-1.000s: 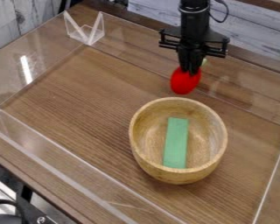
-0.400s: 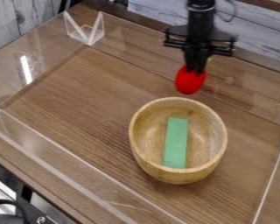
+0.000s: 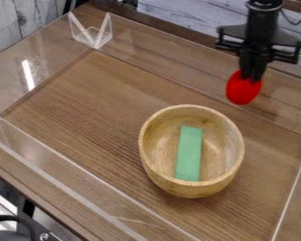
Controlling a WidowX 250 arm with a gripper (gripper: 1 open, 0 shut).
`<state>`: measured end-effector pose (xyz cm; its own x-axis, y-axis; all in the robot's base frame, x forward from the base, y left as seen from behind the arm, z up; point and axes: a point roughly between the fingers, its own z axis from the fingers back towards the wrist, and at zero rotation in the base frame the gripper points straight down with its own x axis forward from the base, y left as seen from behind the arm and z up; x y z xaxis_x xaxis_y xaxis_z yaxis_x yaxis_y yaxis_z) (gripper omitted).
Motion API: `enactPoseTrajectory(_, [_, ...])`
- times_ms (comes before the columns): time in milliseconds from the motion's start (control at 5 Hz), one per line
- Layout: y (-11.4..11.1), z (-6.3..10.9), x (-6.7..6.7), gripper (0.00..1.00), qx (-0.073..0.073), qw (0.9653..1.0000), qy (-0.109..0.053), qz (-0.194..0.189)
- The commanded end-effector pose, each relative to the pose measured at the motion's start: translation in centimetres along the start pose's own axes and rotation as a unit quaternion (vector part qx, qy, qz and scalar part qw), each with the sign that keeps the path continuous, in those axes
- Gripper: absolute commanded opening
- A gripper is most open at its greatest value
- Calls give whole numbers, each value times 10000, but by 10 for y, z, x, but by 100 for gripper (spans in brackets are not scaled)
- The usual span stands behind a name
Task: Move the red object to the right side of the table
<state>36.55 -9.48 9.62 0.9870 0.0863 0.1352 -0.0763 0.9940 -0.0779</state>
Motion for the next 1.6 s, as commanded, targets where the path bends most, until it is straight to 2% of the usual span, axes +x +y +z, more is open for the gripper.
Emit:
enactPoseTrajectory(0, [-24, 10, 8, 0, -135, 9995, -243, -139])
enactPoseTrajectory(400, [-28, -11, 4, 0, -84, 9999, -33, -50])
enactPoseTrajectory(600, [-27, -15, 3, 100, -51, 10000, 44, -17])
enactPoseTrajectory(1000, [-30, -24, 1, 100, 45, 9999, 119, 5])
enactPoseTrajectory(1400, [-27, -35, 4, 100, 101, 9999, 90, 65])
